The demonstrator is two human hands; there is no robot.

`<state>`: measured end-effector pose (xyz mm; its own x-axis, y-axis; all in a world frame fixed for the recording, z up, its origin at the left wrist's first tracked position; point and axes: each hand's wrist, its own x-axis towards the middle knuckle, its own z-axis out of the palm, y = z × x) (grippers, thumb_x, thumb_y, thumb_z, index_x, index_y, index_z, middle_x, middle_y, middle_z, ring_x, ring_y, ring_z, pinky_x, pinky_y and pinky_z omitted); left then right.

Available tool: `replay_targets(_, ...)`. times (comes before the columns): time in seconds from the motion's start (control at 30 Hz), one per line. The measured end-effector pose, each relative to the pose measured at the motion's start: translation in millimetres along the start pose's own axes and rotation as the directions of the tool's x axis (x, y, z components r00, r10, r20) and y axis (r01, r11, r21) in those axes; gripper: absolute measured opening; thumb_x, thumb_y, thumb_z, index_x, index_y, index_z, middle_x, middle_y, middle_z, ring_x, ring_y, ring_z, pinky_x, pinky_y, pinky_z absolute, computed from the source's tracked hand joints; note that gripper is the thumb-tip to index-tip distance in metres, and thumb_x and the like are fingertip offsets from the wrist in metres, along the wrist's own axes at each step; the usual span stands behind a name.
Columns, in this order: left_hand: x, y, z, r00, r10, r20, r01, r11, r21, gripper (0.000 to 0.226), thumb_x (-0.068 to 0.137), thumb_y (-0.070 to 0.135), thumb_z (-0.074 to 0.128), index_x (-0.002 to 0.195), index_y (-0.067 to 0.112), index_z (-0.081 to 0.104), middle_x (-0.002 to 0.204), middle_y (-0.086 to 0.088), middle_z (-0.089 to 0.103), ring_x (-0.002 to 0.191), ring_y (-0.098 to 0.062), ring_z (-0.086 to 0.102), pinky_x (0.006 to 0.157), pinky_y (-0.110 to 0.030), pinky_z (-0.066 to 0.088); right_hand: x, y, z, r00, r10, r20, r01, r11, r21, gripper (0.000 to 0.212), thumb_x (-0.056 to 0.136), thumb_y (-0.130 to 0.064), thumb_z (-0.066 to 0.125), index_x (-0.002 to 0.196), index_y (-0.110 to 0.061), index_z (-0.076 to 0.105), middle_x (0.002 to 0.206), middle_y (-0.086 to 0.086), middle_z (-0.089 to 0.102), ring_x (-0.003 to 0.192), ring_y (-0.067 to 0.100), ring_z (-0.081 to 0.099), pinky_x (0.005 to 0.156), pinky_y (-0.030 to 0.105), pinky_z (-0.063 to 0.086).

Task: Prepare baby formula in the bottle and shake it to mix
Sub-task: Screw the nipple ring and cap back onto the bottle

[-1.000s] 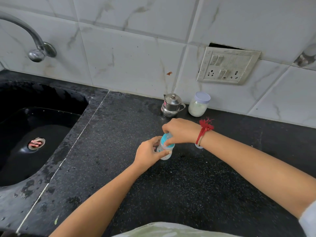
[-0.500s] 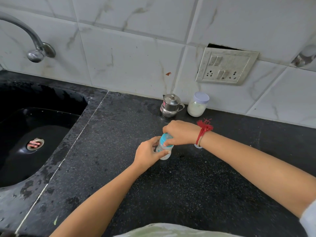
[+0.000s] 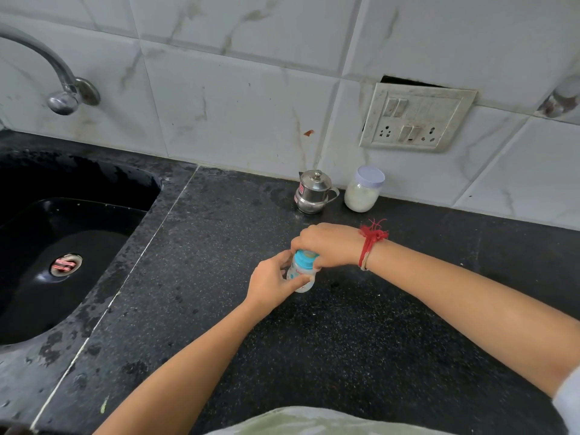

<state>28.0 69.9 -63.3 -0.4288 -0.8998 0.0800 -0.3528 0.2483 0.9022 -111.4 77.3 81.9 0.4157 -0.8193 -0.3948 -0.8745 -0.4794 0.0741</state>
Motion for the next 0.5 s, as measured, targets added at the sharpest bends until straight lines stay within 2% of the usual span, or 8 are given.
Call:
replay_targets(0.1,-2,0,2,1.0,0.002,-0.009,-0.002,1.0,-0.021,0.063,0.073,0.041,0.08,0.13,0.023,0.058,0.116,0.007,0.07,0.105,-0.005,0.065,0.093,-0.037,0.055,0,0,3,0.999,0.035,-0.026,-0.035,0.999,-0.015,0.037,0.083,-0.024,0.065,0.115,-0.009,0.054,0.101,0.009,0.059,0.088,0.025,0.057,0.065,0.033,0.041)
replay_targets(0.23,-5,3,3,0.999,0.023,-0.03,-0.023,1.0,0.001,0.058,0.075,0.04,0.078,0.128,0.023,0.059,0.112,0.008,0.071,0.101,-0.005,0.066,0.089,-0.037,0.056,0,-5,6,0.987,0.125,-0.101,-0.122,0.992,0.034,0.038,0.082,-0.035,0.066,0.102,-0.004,0.056,0.086,0.007,0.053,0.069,0.02,0.045,0.052,0.029,0.028)
replay_targets(0.37,-8,5,3,0.998,0.035,-0.042,-0.035,0.999,0.013,0.054,0.076,0.039,0.077,0.126,0.025,0.06,0.102,0.02,0.066,0.094,-0.001,0.066,0.085,-0.034,0.057,1,-15,10,0.961,0.236,-0.146,-0.221,0.969,0.112,0.03,0.083,-0.035,0.063,0.09,-0.006,0.056,0.09,0.01,0.061,0.069,0.021,0.048,0.052,0.028,0.03)
replay_targets(0.5,-7,6,2,0.999,0.034,-0.042,-0.032,0.999,0.042,0.06,0.075,0.04,0.078,0.129,0.023,0.059,0.112,0.008,0.071,0.1,-0.007,0.066,0.088,-0.035,0.057,3,-16,2,0.962,0.263,-0.075,-0.257,0.963,0.087,0.043,0.077,-0.039,0.07,0.101,-0.005,0.057,0.096,0.01,0.062,0.075,0.021,0.051,0.05,0.028,0.029)
